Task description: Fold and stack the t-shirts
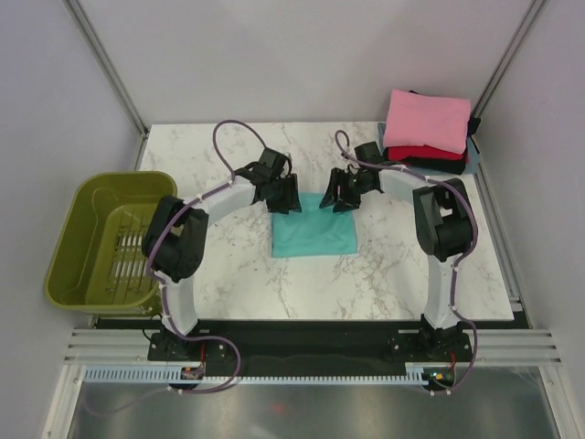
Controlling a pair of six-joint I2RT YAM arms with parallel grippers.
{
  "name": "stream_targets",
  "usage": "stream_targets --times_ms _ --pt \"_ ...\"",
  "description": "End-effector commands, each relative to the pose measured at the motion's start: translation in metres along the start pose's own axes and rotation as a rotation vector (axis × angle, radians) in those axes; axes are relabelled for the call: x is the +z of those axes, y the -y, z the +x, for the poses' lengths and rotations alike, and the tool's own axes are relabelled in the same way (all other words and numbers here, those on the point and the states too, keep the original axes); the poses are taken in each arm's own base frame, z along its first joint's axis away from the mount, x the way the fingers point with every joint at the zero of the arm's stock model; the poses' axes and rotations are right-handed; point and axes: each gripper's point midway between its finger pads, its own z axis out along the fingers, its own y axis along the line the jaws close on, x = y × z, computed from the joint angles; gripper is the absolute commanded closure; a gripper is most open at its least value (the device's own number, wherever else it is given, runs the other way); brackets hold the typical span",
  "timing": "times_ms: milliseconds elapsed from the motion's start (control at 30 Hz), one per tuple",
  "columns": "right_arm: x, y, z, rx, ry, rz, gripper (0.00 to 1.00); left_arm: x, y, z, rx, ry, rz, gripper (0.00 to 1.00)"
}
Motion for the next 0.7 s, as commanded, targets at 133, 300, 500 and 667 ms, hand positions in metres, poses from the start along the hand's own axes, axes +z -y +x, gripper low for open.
stream_targets --times_ms 133,300,500,667 --pt "-0.013 -0.015 -0.073 -0.048 0.092 -0.162 0.35 0.013 -0.044 -0.041 -0.089 0.038 0.002 0.49" --pt "-0.041 -0.049 -0.087 -0.134 0.125 -0.271 0.23 0.011 -0.053 -0.037 -0.093 0.034 -0.019 0.5" --pt "-0.068 -0.024 -0.059 -0.165 0.174 -0.107 0.07 -0.029 -0.036 -0.061 -0.023 0.13 -0.02 0.41" --pt "-0.062 0.015 -0.02 -0.142 0.138 0.02 0.04 -0.061 -0.012 -0.075 0.039 0.148 0.0 0.39"
